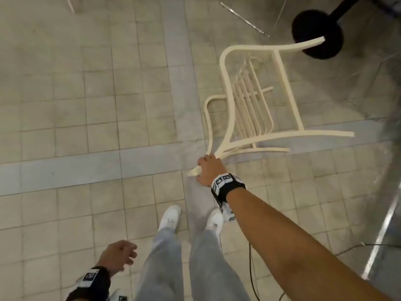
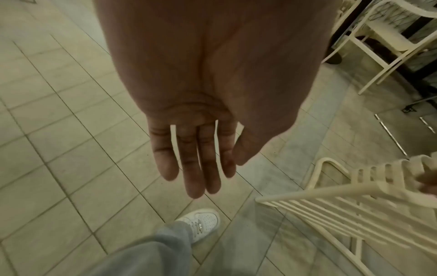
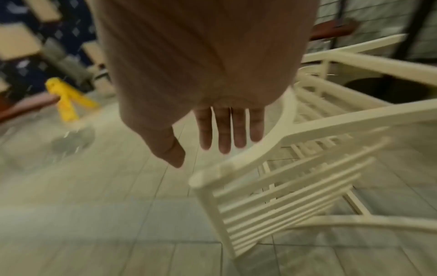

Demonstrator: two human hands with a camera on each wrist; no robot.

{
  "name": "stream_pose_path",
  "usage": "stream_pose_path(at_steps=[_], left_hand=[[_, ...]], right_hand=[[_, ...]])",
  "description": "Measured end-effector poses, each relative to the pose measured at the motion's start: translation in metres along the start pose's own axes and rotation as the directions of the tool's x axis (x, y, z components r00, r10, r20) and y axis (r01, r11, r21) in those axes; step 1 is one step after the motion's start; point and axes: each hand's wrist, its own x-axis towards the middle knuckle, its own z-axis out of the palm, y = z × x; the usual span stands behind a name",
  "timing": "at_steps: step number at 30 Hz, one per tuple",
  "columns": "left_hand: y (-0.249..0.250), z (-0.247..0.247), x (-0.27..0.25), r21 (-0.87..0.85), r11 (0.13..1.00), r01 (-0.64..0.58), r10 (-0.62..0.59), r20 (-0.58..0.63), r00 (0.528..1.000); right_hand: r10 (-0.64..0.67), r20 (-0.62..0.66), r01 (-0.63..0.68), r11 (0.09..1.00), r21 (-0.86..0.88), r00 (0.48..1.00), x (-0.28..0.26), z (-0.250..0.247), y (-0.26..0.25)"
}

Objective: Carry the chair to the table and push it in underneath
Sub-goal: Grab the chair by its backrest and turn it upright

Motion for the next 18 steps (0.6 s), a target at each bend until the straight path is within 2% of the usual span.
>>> stream_pose_path(at_steps=[2, 6, 11, 15, 18], left_hand=[[-0.002, 0.017, 0.021, 0.054, 0.998, -0.036, 0.036, -0.001, 0.999], [0.003, 0.051, 0.033, 0.147, 0.985, -0.090, 0.084, 0.044, 0.995], [0.005, 0.070, 0.032, 0.256, 0.960, -0.114, 0.095, 0.087, 0.992], [0.018, 0.070, 0.024, 0.325, 0.935, -0.145, 0.105, 0.137, 0.985], [0.038, 0.065, 0.020, 0.330, 0.926, -0.182, 0.141, 0.145, 0.979]], right_hand=[[-0.057, 0.020, 0.059, 0.988, -0.140, 0.998, 0.027, 0.015, -0.001], [-0.149, 0.129, 0.187, 0.905, -0.381, 0.980, 0.056, 0.039, 0.000], [-0.138, 0.172, 0.189, 0.927, -0.325, 0.975, 0.067, 0.048, 0.009], [-0.179, 0.028, 0.178, 0.933, -0.311, 0.984, 0.041, 0.040, 0.015], [-0.247, -0.094, 0.213, 0.938, -0.275, 0.964, 0.007, 0.021, 0.014]])
